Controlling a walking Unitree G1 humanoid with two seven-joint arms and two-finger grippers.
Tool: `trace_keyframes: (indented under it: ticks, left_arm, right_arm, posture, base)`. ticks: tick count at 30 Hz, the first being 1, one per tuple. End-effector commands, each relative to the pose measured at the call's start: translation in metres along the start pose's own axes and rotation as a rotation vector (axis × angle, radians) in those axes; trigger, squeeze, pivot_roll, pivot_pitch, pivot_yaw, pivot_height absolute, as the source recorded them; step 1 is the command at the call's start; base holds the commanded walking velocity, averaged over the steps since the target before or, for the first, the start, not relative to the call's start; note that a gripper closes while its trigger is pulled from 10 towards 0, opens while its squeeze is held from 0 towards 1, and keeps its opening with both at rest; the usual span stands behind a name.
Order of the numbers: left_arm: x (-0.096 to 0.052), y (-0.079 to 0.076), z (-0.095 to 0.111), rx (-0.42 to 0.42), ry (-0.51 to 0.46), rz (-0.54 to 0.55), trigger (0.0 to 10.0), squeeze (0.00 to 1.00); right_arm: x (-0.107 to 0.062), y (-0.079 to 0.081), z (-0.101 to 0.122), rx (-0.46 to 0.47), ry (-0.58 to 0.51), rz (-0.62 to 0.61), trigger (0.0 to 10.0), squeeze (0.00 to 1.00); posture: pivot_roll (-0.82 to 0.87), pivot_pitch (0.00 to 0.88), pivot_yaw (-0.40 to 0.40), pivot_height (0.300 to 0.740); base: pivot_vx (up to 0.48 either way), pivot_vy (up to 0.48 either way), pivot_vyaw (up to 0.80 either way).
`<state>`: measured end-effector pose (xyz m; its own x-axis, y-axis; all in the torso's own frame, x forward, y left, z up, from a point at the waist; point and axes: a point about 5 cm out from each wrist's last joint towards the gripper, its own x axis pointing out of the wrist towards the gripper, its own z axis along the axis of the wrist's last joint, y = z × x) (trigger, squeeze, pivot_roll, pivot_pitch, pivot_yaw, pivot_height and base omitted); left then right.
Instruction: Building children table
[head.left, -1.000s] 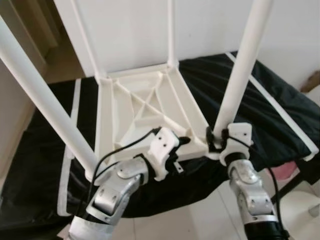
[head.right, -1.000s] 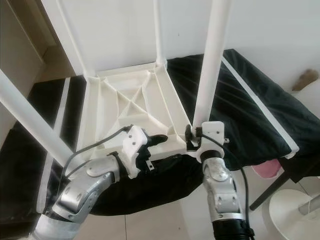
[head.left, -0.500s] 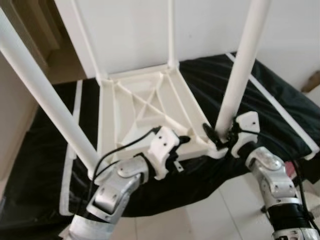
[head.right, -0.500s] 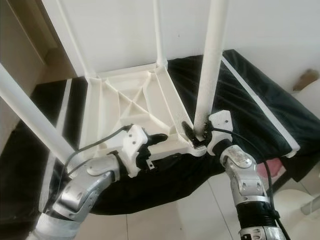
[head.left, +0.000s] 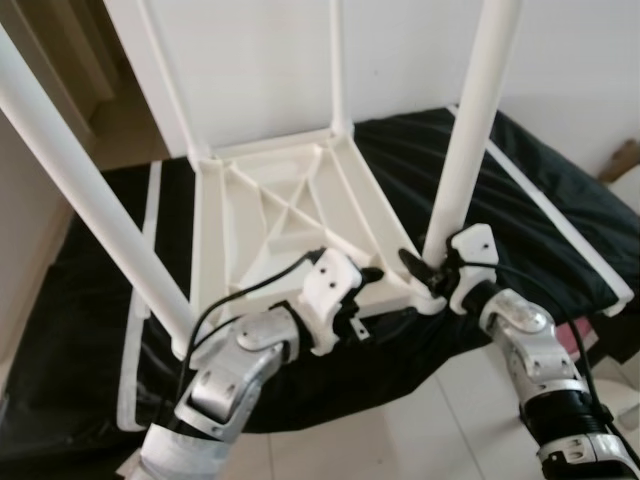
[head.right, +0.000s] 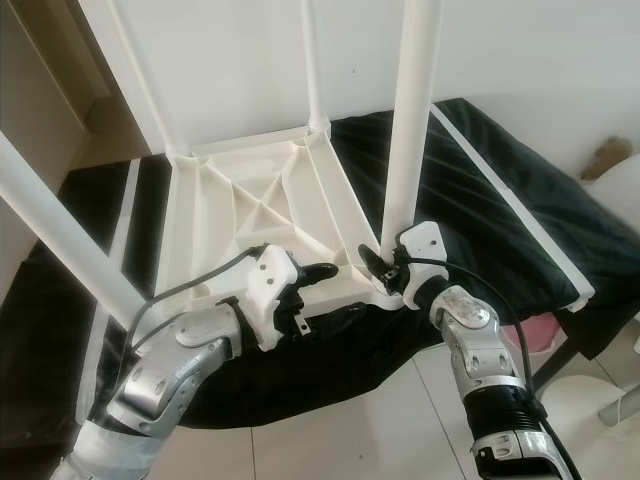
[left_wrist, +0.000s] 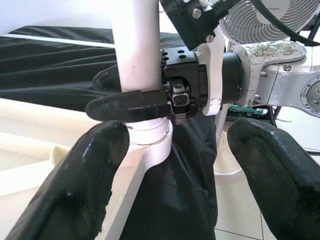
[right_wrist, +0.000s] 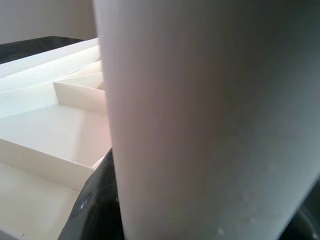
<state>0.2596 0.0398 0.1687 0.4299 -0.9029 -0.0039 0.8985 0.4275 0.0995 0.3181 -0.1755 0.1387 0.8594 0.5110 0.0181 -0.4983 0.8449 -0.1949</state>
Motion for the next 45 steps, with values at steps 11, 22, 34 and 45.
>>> trace_keyframes:
  ticks: [11,22,34,45]
  left_arm:
    - [0.003,0.002,-0.003,0.01,0.007,-0.044,10.0,0.0]
    - [0.006,0.002,-0.002,0.016,-0.002,-0.062,10.0,0.0]
    - [0.01,0.006,0.004,0.047,-0.019,-0.068,10.0,0.0]
    - [0.01,0.001,0.002,0.029,-0.027,-0.071,10.0,0.0]
  right_arm:
    - [-0.007,-0.001,-0.021,0.013,0.09,-0.172,10.0,0.0]
    - [-0.003,0.021,-0.027,0.126,0.115,-0.462,10.0,0.0]
    - [0.005,0.047,-0.023,0.225,0.103,-0.646,10.0,0.0]
    - [0.003,0.05,-0.018,0.189,0.109,-0.669,10.0,0.0]
  posture:
    - [-0.09,0.0,0.097,0.74]
    - [-0.09,0.0,0.088,0.74]
    - [-0.07,0.0,0.057,0.74]
    - [-0.07,0.0,0.058,0.74]
  base:
    - [0.0,0.0,0.0]
    - [0.0,0.0,0.0]
    - [0.0,0.0,0.0]
    - [0.0,0.0,0.0]
